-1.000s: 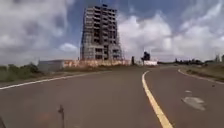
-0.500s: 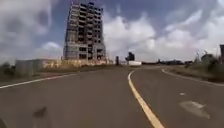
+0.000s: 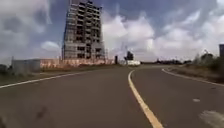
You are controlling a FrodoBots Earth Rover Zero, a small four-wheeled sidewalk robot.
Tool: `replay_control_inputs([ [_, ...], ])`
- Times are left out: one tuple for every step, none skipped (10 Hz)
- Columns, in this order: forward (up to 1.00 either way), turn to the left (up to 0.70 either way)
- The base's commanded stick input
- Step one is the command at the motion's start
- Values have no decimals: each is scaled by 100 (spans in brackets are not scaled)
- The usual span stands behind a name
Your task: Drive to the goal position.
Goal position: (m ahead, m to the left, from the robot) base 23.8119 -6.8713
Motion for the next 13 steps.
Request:
replay_control_inputs([
  [100, 0],
  [100, 0],
  [100, 0],
  [100, 0],
  [100, 0],
  [100, 0],
  [100, 0],
  [100, 0],
  [100, 0],
  [100, 0],
  [100, 0],
  [100, 0],
  [100, 0],
])
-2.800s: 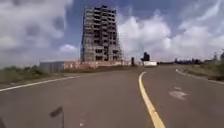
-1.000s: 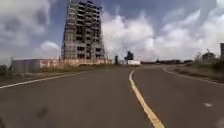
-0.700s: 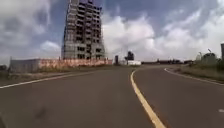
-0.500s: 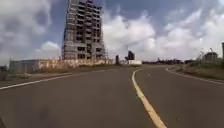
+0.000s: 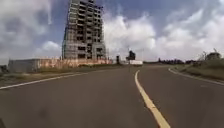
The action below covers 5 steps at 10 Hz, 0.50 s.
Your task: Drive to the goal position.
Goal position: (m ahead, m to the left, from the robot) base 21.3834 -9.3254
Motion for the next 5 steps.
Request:
replay_control_inputs([
  [100, 0],
  [100, 0],
  [100, 0],
  [100, 0],
  [100, 0],
])
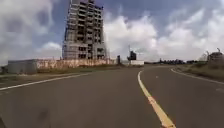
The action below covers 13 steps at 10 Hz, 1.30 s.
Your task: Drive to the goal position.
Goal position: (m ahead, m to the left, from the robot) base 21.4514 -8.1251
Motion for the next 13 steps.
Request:
replay_control_inputs([
  [100, 0],
  [100, 0],
  [100, 0],
  [100, 0],
  [100, 0],
  [100, 0],
  [100, 0],
  [100, 0],
  [100, 0],
  [100, 0],
  [100, 0],
  [100, 0],
  [100, 0],
])
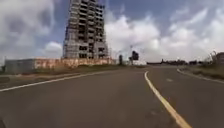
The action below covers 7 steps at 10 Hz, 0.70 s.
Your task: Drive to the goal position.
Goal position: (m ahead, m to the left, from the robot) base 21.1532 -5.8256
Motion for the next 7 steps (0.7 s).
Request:
replay_control_inputs([
  [100, 0],
  [100, 0],
  [100, 0],
  [100, -21],
  [100, -40],
  [100, -40],
  [100, -38],
])
